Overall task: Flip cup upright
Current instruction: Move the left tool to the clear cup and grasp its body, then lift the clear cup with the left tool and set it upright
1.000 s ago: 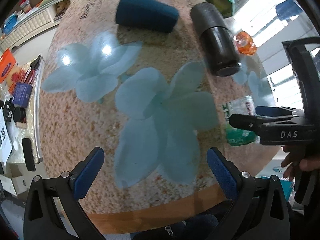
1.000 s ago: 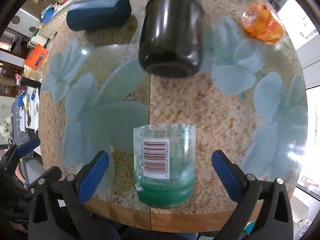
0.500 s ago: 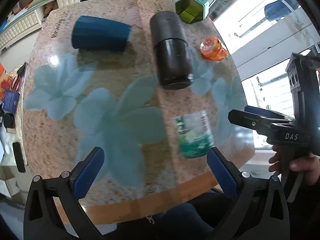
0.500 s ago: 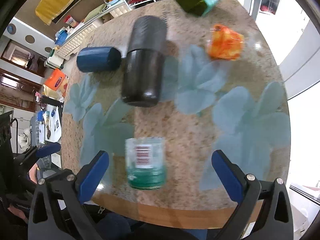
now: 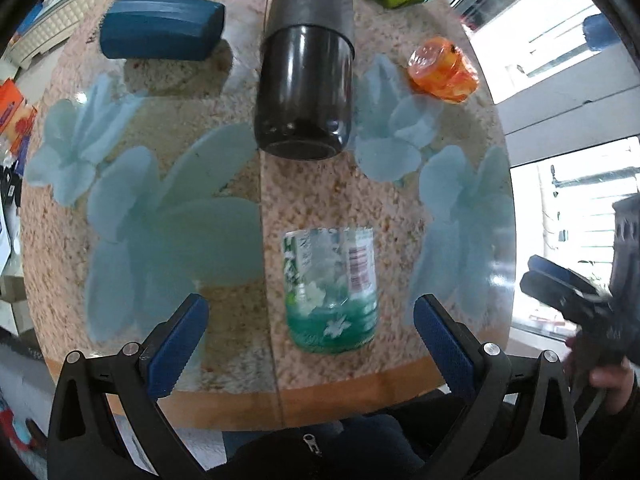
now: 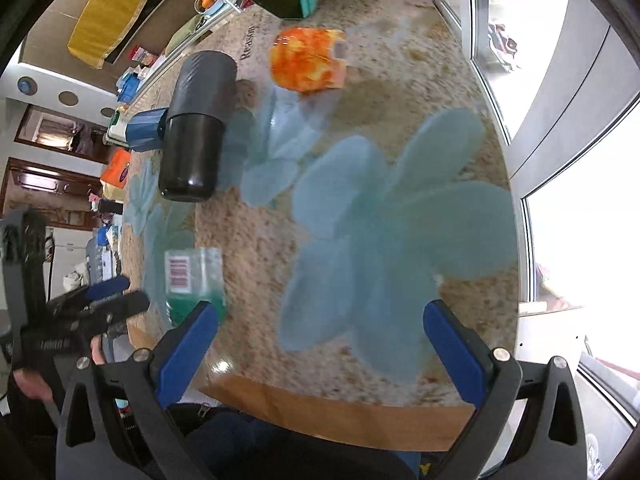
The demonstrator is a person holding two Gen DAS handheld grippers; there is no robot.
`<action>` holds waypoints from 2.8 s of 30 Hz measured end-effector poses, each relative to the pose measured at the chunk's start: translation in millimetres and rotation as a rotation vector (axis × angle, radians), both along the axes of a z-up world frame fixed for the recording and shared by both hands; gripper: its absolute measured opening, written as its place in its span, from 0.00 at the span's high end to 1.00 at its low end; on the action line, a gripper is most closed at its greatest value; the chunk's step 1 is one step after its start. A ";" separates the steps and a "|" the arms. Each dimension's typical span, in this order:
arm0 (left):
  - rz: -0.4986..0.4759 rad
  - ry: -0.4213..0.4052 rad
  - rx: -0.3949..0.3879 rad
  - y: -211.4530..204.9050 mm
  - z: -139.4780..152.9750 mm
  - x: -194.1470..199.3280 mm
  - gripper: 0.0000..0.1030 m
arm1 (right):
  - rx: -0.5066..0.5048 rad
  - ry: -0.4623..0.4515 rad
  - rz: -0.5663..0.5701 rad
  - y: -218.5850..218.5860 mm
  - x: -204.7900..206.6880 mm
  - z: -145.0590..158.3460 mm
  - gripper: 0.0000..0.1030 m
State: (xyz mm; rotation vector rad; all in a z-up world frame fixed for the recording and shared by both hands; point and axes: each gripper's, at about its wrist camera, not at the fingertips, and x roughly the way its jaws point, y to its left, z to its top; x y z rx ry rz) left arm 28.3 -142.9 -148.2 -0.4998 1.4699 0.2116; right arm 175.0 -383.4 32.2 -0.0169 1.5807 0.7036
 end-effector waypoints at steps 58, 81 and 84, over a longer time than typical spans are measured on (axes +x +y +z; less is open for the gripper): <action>0.231 -0.576 0.307 42.6 41.3 -31.9 0.38 | 0.016 -0.020 0.128 -29.5 8.2 -4.9 0.00; 0.217 -0.694 0.495 8.7 -46.0 -63.0 0.36 | -0.051 -0.011 0.198 -34.6 -31.3 -28.2 0.00; 0.213 -0.687 0.494 8.9 -50.1 -63.4 0.35 | -0.049 0.000 0.190 -34.6 -32.8 -30.8 0.00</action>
